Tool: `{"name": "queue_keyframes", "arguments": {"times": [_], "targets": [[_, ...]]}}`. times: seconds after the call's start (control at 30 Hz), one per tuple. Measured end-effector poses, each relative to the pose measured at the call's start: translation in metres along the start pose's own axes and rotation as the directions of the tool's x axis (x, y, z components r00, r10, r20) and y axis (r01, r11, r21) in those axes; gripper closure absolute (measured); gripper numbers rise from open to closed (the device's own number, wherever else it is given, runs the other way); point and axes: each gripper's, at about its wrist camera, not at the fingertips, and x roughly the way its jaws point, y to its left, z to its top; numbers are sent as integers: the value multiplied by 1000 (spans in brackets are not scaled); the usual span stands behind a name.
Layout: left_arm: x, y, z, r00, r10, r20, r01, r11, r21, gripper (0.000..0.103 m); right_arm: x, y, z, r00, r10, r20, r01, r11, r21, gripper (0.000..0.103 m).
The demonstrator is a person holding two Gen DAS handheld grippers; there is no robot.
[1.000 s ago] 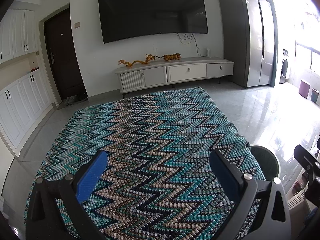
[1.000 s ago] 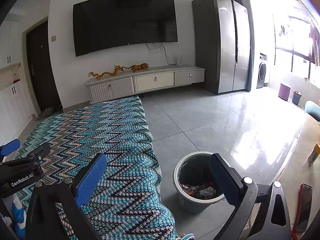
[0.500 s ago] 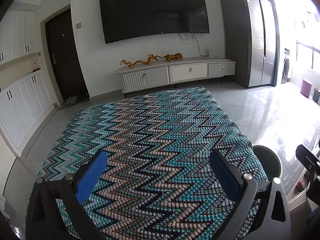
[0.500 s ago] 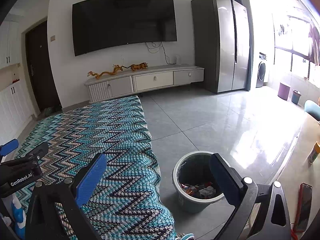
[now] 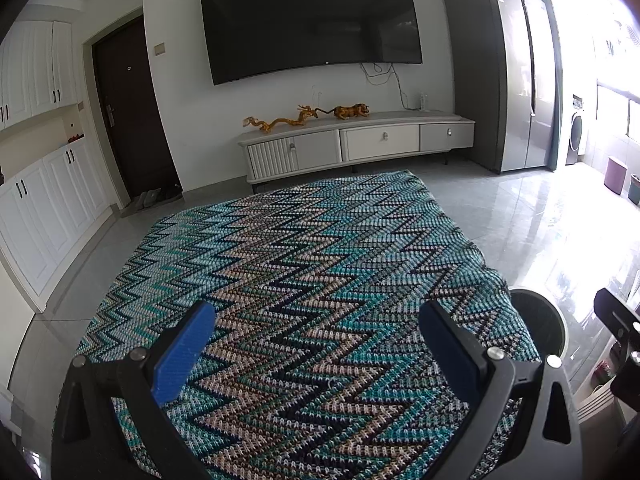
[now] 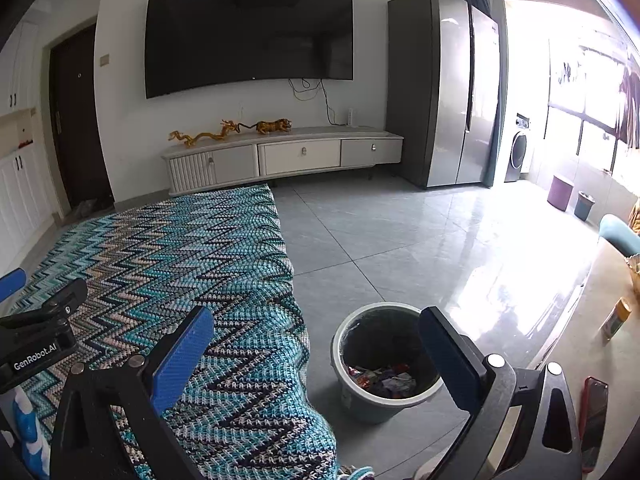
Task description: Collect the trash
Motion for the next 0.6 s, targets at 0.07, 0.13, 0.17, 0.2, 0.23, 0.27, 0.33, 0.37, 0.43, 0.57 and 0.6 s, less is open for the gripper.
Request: {"name": "queue_keyframes", "arguments": {"times": [0.07,0.13,0.17,0.2,0.23,0.27,0.33,0.37,0.43,0.57,0.6], "targets": [[0,-1,0,1000,2,0,-2,1000,-1,0,1,0,1,1000,-6,-6,6,1000,-1,0],[0,-2,1,1000,2,0,-2,1000,1,0,3,-1,1,1000,-11,-14,11,1000,-2,0],[0,-3,1,1000,2,0,-2,1000,3,0,4,-1,1,1000,-13,-21,13,1000,-3,0],[1,-4,1,1000,2,0,-2,1000,5,0,7,-1,1,999,-16,-28,16,1000,-3,0],[1,-4,1,1000,2,1,-2,1000,7,0,8,-1,1,999,-20,-36,20,1000,-4,0],[1,-5,1,1000,1,1,-1,1000,9,0,9,-1,1,999,-22,-41,22,1000,-3,0],[1,-8,1,1000,1,2,-1,1000,13,0,12,-3,1,998,-23,-50,23,1000,0,0],[2,-9,2,1000,0,2,0,1000,15,0,13,-3,1,998,-24,-54,24,1000,2,0],[3,-11,2,1000,-1,1,1,1000,19,0,14,-4,1,998,-23,-57,23,1000,7,0],[5,-14,2,1000,-4,-3,4,1000,25,0,17,-7,1,998,-23,-66,25,1000,18,0],[5,-16,3,1000,-4,-3,4,1000,28,0,19,-8,1,997,-21,-71,23,999,24,0]]}}
